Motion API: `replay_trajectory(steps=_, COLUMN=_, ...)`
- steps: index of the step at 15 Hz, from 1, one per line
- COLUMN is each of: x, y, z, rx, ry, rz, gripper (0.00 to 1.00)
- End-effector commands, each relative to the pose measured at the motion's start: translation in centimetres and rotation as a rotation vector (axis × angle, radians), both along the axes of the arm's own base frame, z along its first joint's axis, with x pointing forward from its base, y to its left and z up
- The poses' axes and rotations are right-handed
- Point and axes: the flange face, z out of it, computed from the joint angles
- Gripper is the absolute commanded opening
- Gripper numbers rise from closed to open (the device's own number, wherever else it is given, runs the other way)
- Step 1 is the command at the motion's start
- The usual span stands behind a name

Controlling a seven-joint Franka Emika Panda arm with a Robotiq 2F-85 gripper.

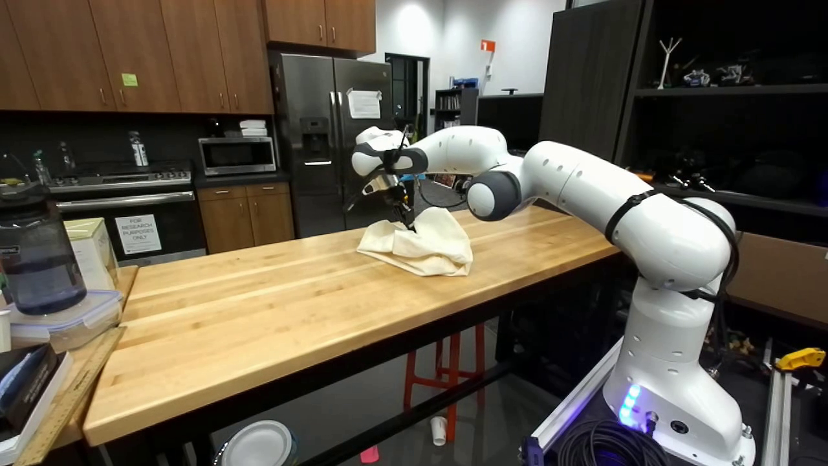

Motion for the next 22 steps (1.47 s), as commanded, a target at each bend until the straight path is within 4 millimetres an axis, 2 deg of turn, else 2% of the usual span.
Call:
replay_trajectory(steps=1, x=0.0, y=2.9, z=1.4, rx=0.014, ry=-0.025, rz=0.000, gripper=0.01)
replay_trajectory(steps=4, x=-0.4, y=9.4, z=1.7, rx=0.016, ry=-0.019, rz=0.129, gripper=0.01)
replay_trajectory(steps=8, x=-2.3, y=19.7, z=2.1, rx=-0.011, ry=0.008, rz=0.371, gripper=0.01)
replay_trajectory(steps=10, x=-3.3, y=23.6, z=2.5, rx=-0.030, ry=0.009, rz=0.472, gripper=0.01)
replay_trajectory(steps=12, x=-4.0, y=26.2, z=3.0, rx=-0.038, ry=0.004, rz=0.552, gripper=0.01)
replay_trajectory(steps=15, x=-4.7, y=28.9, z=4.1, rx=-0.038, ry=-0.007, rz=0.659, gripper=0.01)
replay_trajectory(steps=18, x=-4.7, y=29.8, z=5.1, rx=-0.047, ry=-0.014, rz=0.738, gripper=0.01)
replay_trajectory(steps=20, x=-4.3, y=28.8, z=5.2, rx=-0.053, ry=-0.014, rz=0.740, gripper=0.01)
replay_trajectory(steps=22, x=-3.5, y=26.8, z=5.1, rx=-0.054, ry=-0.013, rz=0.706, gripper=0.01)
